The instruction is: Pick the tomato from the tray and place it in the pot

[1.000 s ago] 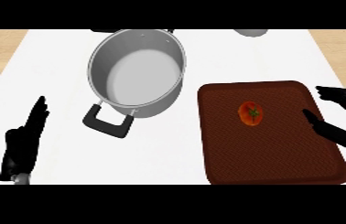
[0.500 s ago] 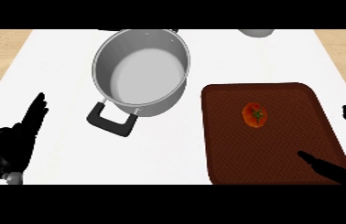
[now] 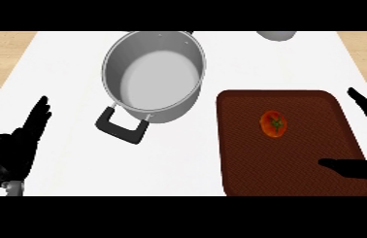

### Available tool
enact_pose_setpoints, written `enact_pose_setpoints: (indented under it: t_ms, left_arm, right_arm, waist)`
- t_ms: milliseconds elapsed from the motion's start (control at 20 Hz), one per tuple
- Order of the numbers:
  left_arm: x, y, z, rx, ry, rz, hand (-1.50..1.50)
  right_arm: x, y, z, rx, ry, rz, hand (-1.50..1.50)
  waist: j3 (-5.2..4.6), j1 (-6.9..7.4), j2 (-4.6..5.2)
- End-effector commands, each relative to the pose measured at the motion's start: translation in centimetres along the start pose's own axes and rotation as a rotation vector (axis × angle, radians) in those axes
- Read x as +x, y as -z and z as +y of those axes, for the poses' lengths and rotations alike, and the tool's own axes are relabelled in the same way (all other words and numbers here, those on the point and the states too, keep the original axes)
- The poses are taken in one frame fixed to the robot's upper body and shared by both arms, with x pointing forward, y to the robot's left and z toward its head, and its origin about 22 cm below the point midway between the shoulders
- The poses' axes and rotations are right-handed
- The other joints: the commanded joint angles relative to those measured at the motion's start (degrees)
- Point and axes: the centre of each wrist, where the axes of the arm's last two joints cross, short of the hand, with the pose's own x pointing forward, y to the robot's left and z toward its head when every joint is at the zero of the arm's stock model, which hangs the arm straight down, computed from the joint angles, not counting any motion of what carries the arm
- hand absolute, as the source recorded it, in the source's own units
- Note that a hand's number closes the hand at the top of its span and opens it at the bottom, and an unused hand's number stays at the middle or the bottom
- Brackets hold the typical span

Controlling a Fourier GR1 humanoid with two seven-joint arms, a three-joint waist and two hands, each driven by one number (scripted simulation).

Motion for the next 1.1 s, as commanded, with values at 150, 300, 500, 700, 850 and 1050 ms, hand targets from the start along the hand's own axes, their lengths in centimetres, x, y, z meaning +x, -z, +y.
enact_pose_setpoints:
  t_ms: [150,300,500,700,850,1050]
  left_arm:
    - [0.5,1.1,-1.0,-0.008,0.014,-0.012,0.0]
    - [0.0,1.3,-2.4,-0.003,-0.002,-0.012,0.0]
    - [1.7,1.6,-1.8,-0.001,-0.006,-0.003,0.0]
    - [0.1,0.2,-0.7,-0.006,-0.007,0.003,0.0]
    - [-0.2,-0.3,-1.3,-0.003,-0.018,0.011,0.0]
    - [0.1,0.2,-1.3,0.003,-0.008,0.001,0.0]
  right_arm:
    - [4.9,3.2,-0.9,0.304,-0.23,0.17,-1.5]
    - [6.5,4.0,1.3,0.41,-0.24,0.217,-1.5]
    - [8.5,5.9,4.1,0.473,-0.239,0.235,-1.5]
    - [8.9,7.4,3.8,0.511,-0.243,0.24,-1.5]
    - [9.3,7.4,5.6,0.526,-0.293,0.28,-1.5]
    - [11.4,8.0,5.0,0.525,-0.35,0.313,-1.5]
  waist:
    - [-0.1,0.86,0.24]
    - [0.0,0.45,0.23]
    - [0.11,0.23,0.06]
    - [0.12,-0.12,-0.03]
    - [0.12,-0.18,-0.04]
    - [0.11,-0.42,-0.1]
